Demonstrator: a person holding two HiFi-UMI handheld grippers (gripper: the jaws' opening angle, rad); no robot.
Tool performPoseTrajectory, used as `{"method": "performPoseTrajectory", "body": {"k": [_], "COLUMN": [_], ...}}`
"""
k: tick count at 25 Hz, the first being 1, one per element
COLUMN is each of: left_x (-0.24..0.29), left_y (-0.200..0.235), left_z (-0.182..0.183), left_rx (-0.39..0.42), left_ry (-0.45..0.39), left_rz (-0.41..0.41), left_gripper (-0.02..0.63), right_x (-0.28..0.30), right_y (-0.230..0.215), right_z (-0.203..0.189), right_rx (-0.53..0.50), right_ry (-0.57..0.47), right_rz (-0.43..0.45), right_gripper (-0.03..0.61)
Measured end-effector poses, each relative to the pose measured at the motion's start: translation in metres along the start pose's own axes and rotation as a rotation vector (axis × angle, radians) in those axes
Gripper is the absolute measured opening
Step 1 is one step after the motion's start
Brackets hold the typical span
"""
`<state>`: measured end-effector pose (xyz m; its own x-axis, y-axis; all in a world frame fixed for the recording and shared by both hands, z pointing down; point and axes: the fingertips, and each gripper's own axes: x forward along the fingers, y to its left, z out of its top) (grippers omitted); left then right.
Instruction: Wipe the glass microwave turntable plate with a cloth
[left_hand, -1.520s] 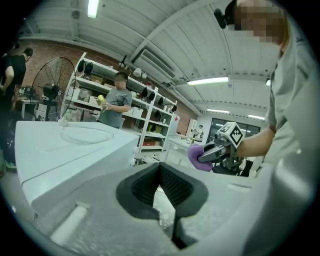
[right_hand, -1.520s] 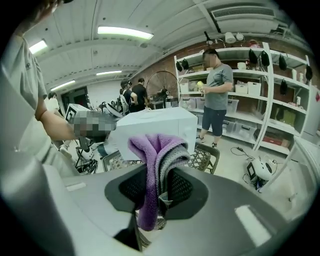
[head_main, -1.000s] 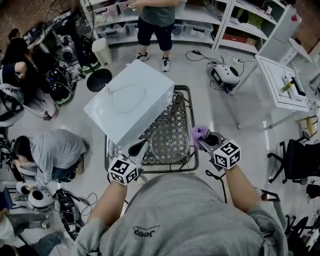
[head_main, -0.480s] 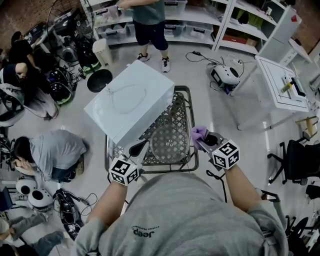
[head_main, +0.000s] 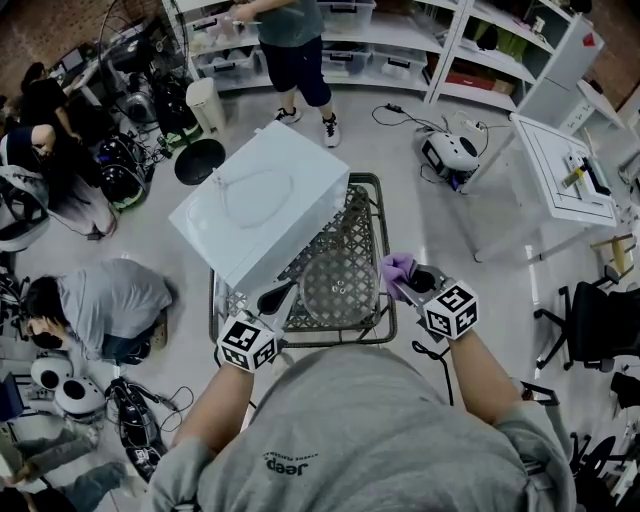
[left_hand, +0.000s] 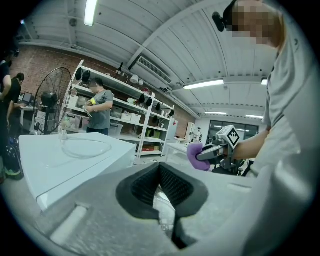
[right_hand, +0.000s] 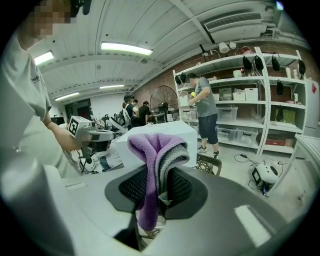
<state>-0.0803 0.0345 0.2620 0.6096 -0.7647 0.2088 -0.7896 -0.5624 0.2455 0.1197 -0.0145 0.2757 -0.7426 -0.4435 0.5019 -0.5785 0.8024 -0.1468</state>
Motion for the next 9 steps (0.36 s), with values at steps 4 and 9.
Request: {"method": "performPoseTrajectory", "body": {"k": [4, 9], "left_x": [0.0004, -0.0014], "left_y": [-0.003, -0.0063], "left_z": [-0.0001, 0.0007], "left_rx": [0.002, 0.005], "left_ry": [-0.002, -0.002], "left_rz": [-0.001, 0.002], "left_gripper": [-0.003, -0.003], "right_x": [-0.0012, -0.0054], "right_y": [0.0008, 0.0017], "right_z": [-0.0014, -0.0029], "right_rx": [-0.006, -0.009], "right_ry": [-0.001, 0.0], "right_rz": [0.002, 0.0], "right_gripper": [0.097, 0.097]}}
